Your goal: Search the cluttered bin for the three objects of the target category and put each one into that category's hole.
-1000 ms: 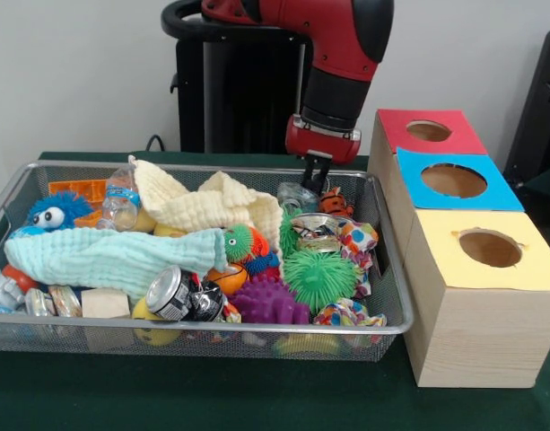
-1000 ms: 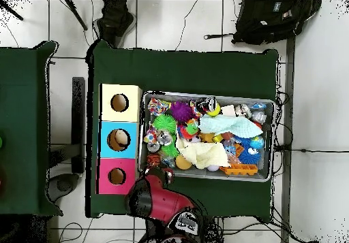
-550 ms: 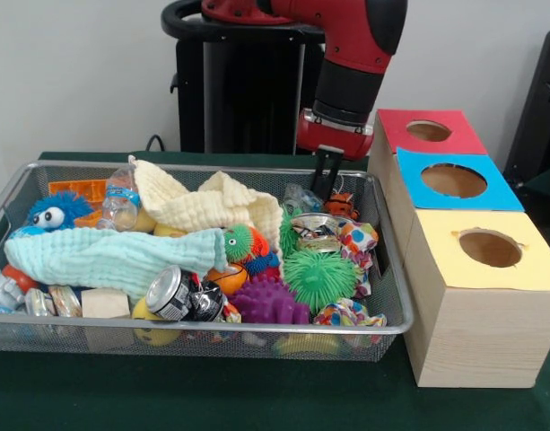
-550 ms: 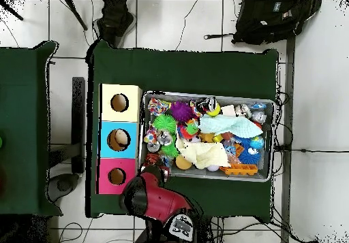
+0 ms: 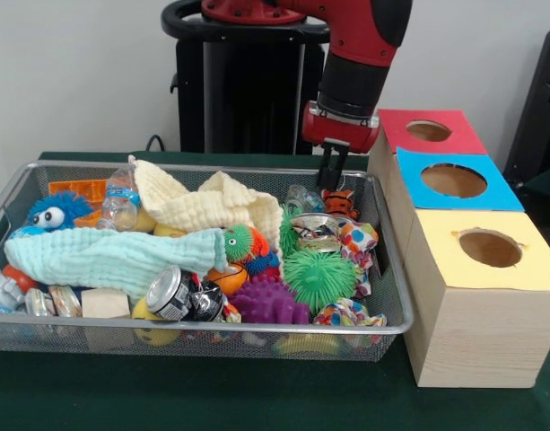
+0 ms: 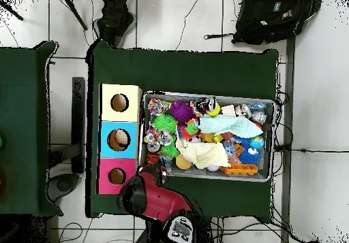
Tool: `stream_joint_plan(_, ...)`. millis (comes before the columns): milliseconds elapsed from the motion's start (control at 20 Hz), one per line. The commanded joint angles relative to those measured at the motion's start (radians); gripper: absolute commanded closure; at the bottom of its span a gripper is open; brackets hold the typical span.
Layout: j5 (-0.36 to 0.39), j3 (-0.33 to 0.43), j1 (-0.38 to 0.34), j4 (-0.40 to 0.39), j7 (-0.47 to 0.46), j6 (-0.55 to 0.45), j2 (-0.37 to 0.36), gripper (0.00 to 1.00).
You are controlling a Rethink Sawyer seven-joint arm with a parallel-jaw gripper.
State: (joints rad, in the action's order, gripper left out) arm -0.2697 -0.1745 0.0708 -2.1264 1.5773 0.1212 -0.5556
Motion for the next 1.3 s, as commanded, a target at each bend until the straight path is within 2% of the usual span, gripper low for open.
stream_joint_plan(50, -0.058, 0.026, -0.012, 0.083, 0.203, -0.116, -0.027, 1.00)
stream_joint_plan(450, -0.065, -0.004, 0.009, 0.080, 0.204, -0.180, -0.050, 1.00)
stream_joint_plan(700, -0.051, -0.025, 0.022, 0.117, 0.180, -0.225, -0.050, 1.00)
stream_joint_plan(800, -0.020, 0.003, -0.013, 0.136, 0.148, -0.223, -0.048, 1.00)
stream_joint_plan(1150, 0.144, 0.175, -0.220, 0.198, -0.009, -0.206, -0.028, 1.00)
stream_joint_plan(1200, 0.160, 0.189, -0.236, 0.200, -0.005, -0.193, -0.029, 1.00)
stream_joint_plan(1300, 0.196, 0.208, -0.264, 0.226, -0.031, -0.230, -0.023, 1.00)
